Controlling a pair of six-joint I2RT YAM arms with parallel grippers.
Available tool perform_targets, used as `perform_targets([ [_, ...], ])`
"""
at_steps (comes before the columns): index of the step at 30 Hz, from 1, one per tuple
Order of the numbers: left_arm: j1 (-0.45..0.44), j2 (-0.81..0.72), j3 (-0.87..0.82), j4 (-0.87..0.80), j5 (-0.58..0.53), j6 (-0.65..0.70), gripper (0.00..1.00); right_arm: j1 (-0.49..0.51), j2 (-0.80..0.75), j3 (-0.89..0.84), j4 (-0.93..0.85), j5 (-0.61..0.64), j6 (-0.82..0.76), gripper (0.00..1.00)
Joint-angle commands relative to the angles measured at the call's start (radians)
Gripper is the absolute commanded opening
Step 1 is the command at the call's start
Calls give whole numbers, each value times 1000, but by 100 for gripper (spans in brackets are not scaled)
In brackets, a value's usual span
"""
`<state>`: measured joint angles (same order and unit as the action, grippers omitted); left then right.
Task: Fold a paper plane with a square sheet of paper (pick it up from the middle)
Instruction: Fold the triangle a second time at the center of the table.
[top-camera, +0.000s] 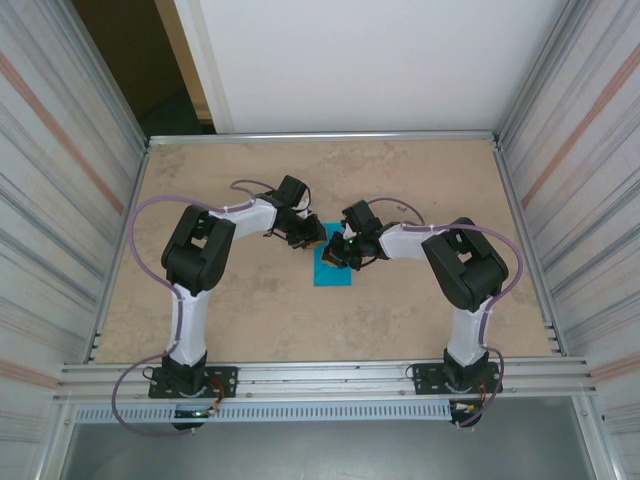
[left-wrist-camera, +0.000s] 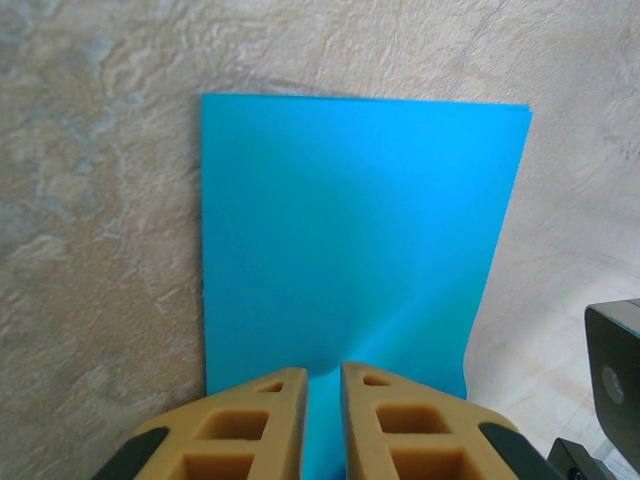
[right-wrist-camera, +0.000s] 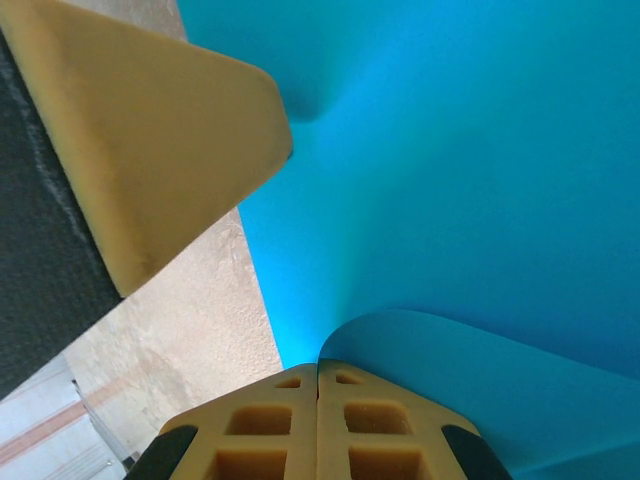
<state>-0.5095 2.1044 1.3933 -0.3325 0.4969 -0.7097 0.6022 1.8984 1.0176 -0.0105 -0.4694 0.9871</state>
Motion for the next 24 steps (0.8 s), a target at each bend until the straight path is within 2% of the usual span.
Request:
perform_targets([
  [1, 6, 35, -10, -50, -15, 13, 17, 6, 21, 29, 0, -8, -9, 0],
  [24, 5, 31, -18, -46, -14, 12, 17, 7, 33, 36, -11, -12, -21, 0],
])
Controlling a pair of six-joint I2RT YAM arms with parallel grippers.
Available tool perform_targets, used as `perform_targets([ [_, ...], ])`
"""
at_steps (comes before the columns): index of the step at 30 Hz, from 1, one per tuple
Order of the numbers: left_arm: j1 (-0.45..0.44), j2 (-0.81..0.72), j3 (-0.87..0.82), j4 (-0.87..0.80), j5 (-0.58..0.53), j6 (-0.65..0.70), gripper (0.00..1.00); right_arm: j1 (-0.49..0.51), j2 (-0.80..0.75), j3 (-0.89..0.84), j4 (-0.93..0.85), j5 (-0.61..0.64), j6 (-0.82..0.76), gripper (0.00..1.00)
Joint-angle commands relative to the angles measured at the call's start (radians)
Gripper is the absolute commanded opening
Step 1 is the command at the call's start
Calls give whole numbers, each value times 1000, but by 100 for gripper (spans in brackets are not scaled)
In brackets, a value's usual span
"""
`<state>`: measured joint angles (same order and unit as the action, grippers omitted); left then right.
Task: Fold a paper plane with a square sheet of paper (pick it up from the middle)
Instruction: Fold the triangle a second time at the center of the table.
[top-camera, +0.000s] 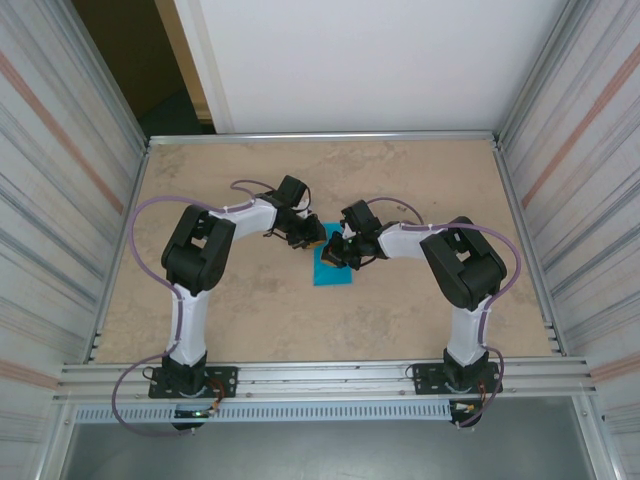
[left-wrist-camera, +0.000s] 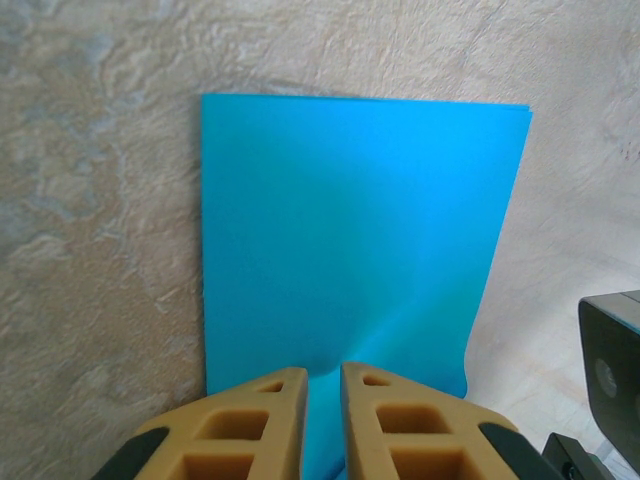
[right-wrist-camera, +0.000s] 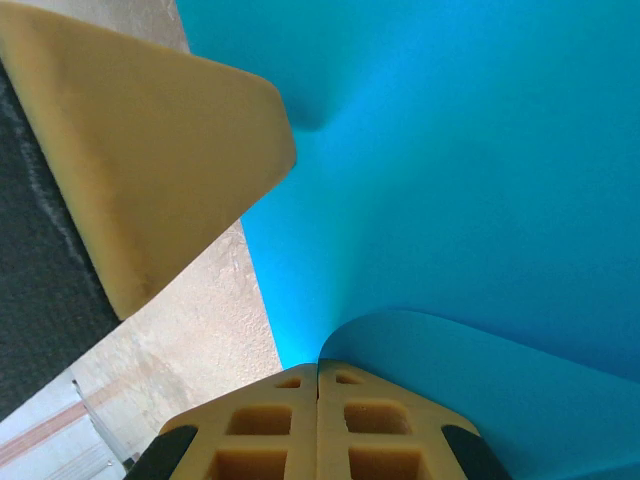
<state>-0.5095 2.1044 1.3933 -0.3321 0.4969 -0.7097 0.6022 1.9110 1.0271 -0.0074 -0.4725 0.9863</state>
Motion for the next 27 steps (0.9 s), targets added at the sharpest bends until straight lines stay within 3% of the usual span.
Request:
perform_targets([
  [1, 5, 31, -17, -48, -13, 13, 17, 7, 20, 25, -15, -9, -21, 0],
  [27, 5, 31, -22, -45, -12, 12, 17, 17, 42, 44, -57, -11, -47, 0],
])
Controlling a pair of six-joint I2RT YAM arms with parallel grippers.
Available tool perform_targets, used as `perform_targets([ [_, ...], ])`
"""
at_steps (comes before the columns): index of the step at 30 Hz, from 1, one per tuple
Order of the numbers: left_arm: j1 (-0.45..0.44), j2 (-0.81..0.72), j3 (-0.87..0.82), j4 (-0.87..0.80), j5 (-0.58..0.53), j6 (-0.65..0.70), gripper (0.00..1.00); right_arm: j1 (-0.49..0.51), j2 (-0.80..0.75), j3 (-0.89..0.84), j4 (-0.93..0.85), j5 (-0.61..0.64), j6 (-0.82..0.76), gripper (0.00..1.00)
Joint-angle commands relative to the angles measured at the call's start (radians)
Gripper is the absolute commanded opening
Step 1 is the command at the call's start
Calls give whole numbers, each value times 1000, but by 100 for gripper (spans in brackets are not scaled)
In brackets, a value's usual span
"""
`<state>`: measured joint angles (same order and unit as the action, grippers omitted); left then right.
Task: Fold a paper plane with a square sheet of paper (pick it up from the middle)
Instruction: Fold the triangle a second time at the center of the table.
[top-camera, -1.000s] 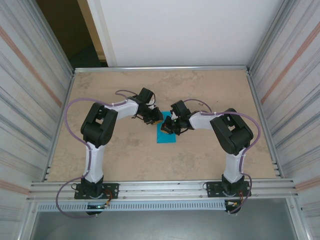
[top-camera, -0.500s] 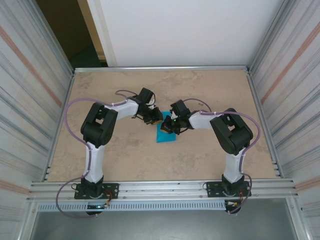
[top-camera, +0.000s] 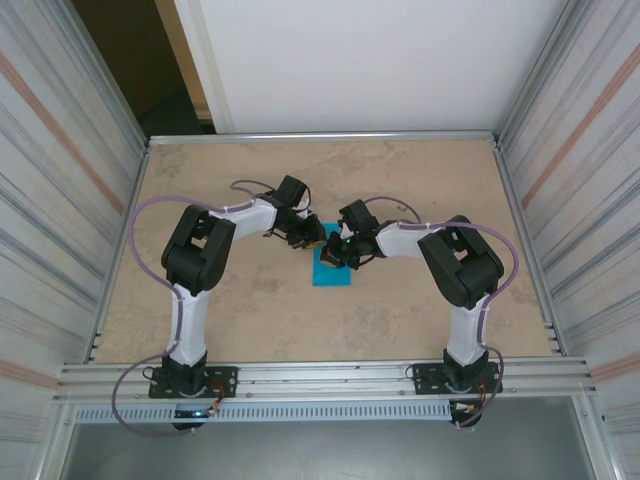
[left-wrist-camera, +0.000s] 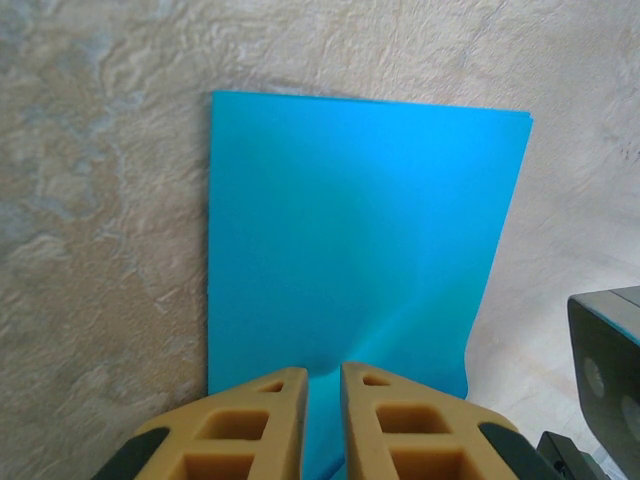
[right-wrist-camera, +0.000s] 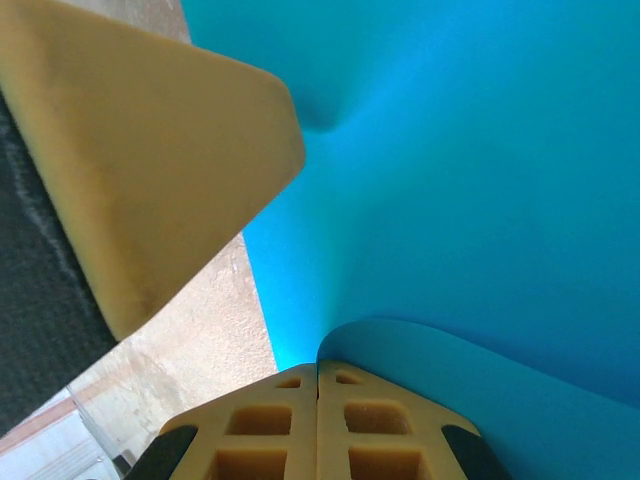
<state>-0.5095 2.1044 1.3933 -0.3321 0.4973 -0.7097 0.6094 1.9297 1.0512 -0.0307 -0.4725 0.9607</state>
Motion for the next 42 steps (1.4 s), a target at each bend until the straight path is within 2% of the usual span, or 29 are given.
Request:
perform_targets([
  [1, 5, 31, -22, -45, -12, 11, 17, 10, 26, 20, -34, -12, -22, 0],
  [42, 4, 18, -15, -59, -48, -8, 17, 13, -10, -23, -82, 58, 7, 0],
])
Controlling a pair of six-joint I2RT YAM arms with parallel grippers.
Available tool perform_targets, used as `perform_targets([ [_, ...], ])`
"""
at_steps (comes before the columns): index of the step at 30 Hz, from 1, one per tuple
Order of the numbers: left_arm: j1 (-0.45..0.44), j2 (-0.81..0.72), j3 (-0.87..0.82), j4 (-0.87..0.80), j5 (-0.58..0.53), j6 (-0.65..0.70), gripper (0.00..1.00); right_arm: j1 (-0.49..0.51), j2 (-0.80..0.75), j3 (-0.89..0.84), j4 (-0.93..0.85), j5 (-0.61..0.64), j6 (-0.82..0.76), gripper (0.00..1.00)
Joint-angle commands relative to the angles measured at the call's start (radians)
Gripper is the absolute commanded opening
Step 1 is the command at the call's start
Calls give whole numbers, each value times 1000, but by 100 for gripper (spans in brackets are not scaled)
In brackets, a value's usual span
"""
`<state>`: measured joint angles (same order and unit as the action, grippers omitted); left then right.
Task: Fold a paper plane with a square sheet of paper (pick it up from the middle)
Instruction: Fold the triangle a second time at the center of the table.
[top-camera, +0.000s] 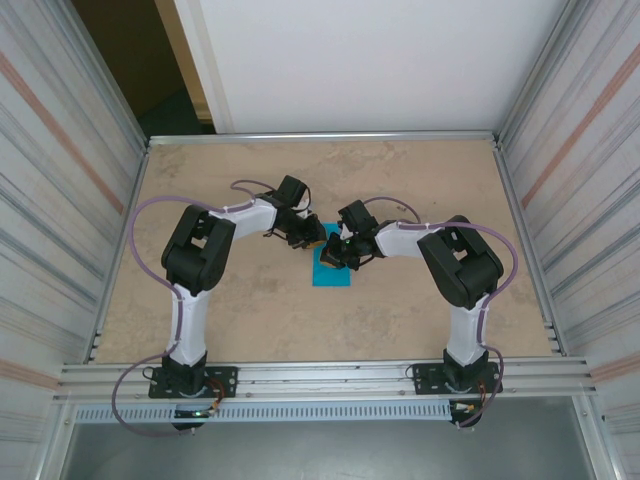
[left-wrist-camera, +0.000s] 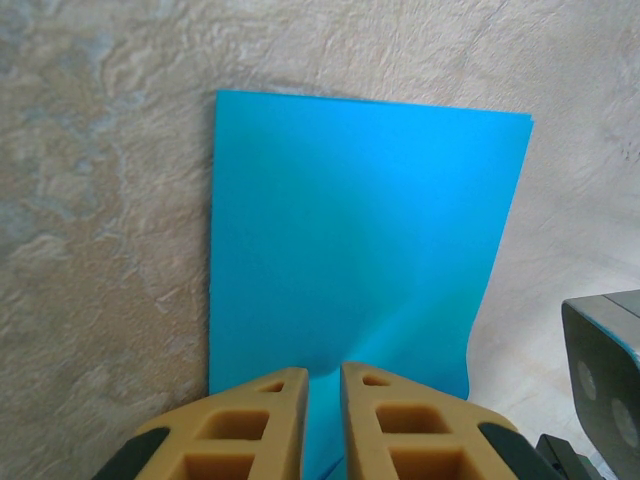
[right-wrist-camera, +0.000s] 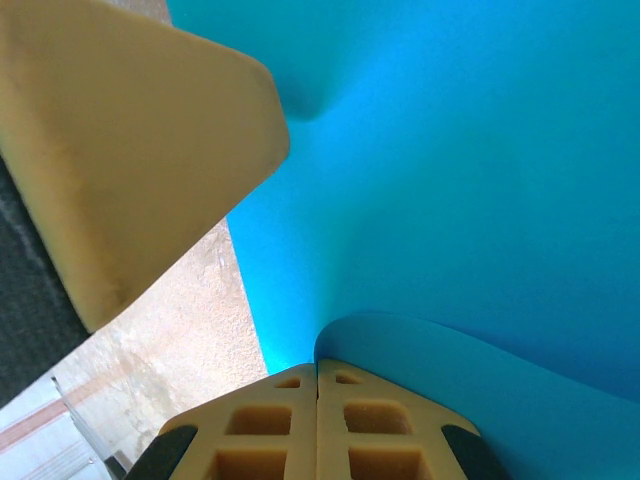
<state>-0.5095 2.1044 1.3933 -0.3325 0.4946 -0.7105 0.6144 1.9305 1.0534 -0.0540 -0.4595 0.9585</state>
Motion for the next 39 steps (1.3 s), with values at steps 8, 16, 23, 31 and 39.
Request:
perform_targets([
  [8, 8, -3, -6, -50, -49, -15, 17, 8, -11, -39, -62, 61, 33, 0],
  [16, 32, -91, 7, 25, -11, 3, 20, 8, -20, -36, -43, 48, 34, 0],
  [23, 30, -30, -10, 29, 12, -12, 16, 8, -27, -19, -34, 33, 32, 0],
  [31, 26, 28, 21, -41, -3, 6, 15, 7, -43, -24, -33, 38, 36, 0],
  [39, 25, 45, 24, -73, -27, 8, 14, 8, -64, -37, -45, 48, 39, 0],
])
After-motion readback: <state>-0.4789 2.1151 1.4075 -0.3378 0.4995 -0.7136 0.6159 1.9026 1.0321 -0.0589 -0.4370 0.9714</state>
